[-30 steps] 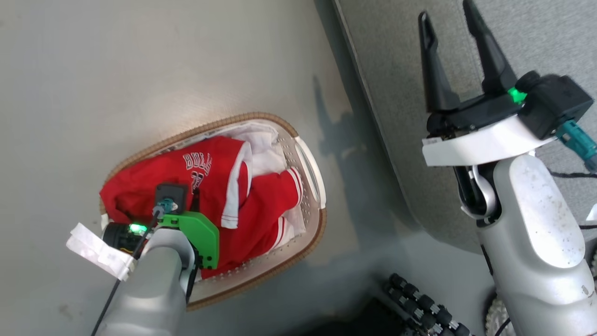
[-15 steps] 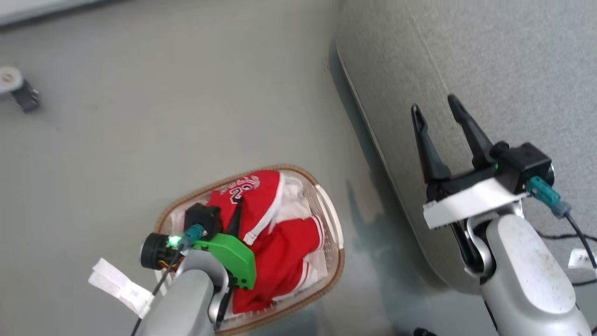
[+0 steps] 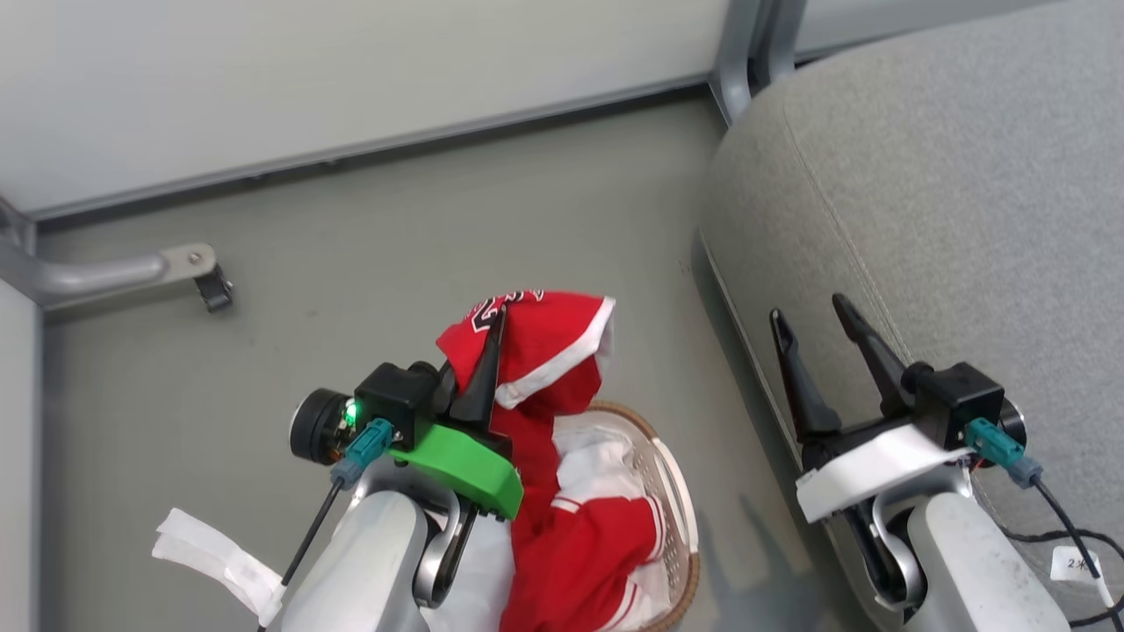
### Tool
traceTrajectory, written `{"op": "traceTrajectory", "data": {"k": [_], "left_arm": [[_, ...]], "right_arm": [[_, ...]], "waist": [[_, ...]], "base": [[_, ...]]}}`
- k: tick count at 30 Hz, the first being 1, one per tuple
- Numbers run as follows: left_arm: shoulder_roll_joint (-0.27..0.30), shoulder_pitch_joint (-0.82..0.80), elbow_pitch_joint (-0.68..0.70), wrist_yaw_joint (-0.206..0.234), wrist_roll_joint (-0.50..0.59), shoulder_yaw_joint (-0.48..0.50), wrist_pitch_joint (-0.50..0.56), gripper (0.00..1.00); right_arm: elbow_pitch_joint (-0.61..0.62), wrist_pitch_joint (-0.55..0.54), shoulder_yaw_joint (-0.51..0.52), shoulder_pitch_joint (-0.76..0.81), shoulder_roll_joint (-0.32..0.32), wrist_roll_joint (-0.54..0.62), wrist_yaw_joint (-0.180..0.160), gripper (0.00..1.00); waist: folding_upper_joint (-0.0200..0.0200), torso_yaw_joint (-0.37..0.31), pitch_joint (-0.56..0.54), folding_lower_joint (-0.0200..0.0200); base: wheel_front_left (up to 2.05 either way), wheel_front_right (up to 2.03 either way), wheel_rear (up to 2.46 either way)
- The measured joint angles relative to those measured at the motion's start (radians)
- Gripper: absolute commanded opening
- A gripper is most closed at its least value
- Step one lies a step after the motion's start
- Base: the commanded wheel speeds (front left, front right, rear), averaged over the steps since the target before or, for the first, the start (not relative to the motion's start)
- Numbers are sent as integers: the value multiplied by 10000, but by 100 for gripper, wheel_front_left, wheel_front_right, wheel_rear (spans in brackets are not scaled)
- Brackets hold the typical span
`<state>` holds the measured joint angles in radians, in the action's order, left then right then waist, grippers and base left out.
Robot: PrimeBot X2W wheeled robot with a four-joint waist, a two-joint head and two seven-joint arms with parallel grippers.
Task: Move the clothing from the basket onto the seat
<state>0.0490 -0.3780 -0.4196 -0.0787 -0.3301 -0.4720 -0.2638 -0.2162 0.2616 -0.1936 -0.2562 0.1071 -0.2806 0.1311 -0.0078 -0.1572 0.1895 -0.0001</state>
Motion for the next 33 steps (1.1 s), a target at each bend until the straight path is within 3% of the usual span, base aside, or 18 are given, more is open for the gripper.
{"op": "traceTrajectory", "data": {"k": [17, 25, 33], "left_arm": [[-2, -665, 1818, -192, 270, -102, -2, 0], [-2, -722, 2029, -100, -52, -715, -2, 0], [-4, -735, 2094, -27, -328, -1266, -2, 0]], "right_arm": [[-251, 0, -660, 987, 29, 23, 0, 100], [40, 0, -3066, 513, 303, -734, 0, 100], [-244, 0, -4393, -643, 278, -1043, 0, 100]], "waist": [[0, 818, -1651, 0], [0, 1158, -1754, 0], [0, 1478, -1794, 0]], "base": [[0, 0, 0], [0, 0, 0], [0, 0, 0]]}}
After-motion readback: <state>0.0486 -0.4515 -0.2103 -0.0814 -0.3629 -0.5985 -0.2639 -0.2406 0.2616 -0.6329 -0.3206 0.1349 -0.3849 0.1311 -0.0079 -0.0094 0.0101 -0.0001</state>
